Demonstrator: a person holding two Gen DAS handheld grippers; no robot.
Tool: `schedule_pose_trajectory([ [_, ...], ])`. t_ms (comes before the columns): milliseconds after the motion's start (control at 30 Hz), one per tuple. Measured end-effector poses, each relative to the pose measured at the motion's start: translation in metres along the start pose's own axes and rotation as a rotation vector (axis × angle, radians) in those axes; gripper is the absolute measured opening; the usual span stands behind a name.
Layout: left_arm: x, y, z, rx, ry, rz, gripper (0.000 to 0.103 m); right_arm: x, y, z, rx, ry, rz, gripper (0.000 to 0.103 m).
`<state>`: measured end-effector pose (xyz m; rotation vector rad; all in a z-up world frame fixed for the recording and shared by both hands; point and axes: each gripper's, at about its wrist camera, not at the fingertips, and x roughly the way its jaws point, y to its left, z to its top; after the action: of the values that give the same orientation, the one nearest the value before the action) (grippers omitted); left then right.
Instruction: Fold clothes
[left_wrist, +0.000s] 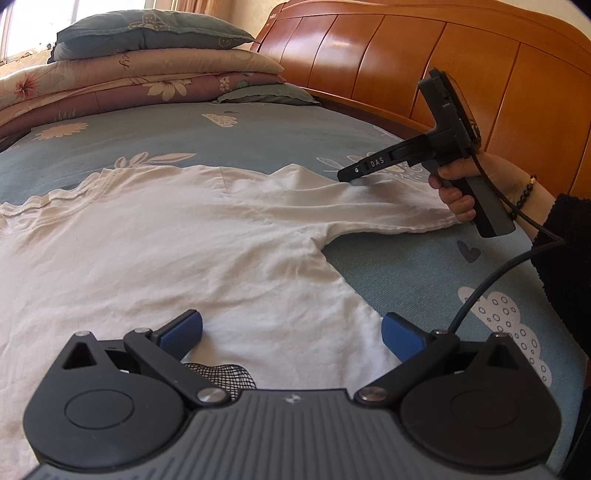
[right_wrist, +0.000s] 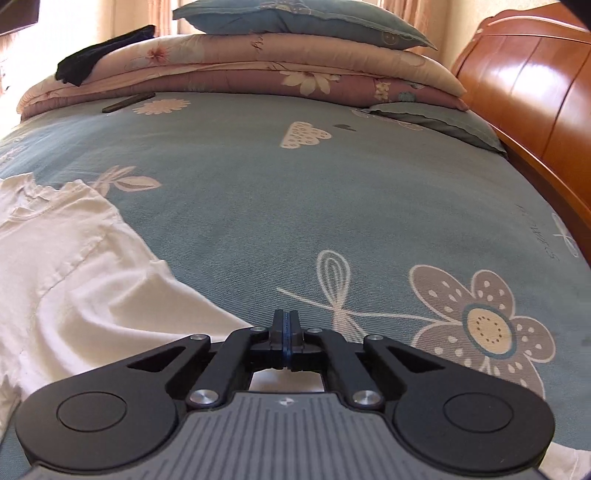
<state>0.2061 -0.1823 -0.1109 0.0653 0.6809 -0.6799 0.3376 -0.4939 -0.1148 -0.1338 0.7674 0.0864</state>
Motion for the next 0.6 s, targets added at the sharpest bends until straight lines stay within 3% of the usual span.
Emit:
schedule_pose_trajectory([
  [133,-0.001,0.002,0.002,-0.023,-0.004,-0.005,0.102,-0.012,-0.027,0.001,0.147,-0.059,0.089,0.003],
  [233,-0.009,0.015,0.016,-0.098,-0.031,-0.024,0.102,-0.022,-0.028,0.005,0.169,-0.092,0.186,0.019],
  [367,-0.006,0.046,0.069,-0.191,-0.050,-0.052,0.102,-0.019,-0.024,0.011,0.214,-0.067,0.243,0.046],
  [467,0.025,0.064,0.112,-0.245,0.007,-0.090,0.102,-0.020,-0.023,0.013,0.227,-0.067,0.262,0.062],
  [600,0.078,0.071,0.142,-0.334,0.116,-0.237,0.102,-0.028,-0.022,0.014,0.205,-0.068,0.280,0.069],
])
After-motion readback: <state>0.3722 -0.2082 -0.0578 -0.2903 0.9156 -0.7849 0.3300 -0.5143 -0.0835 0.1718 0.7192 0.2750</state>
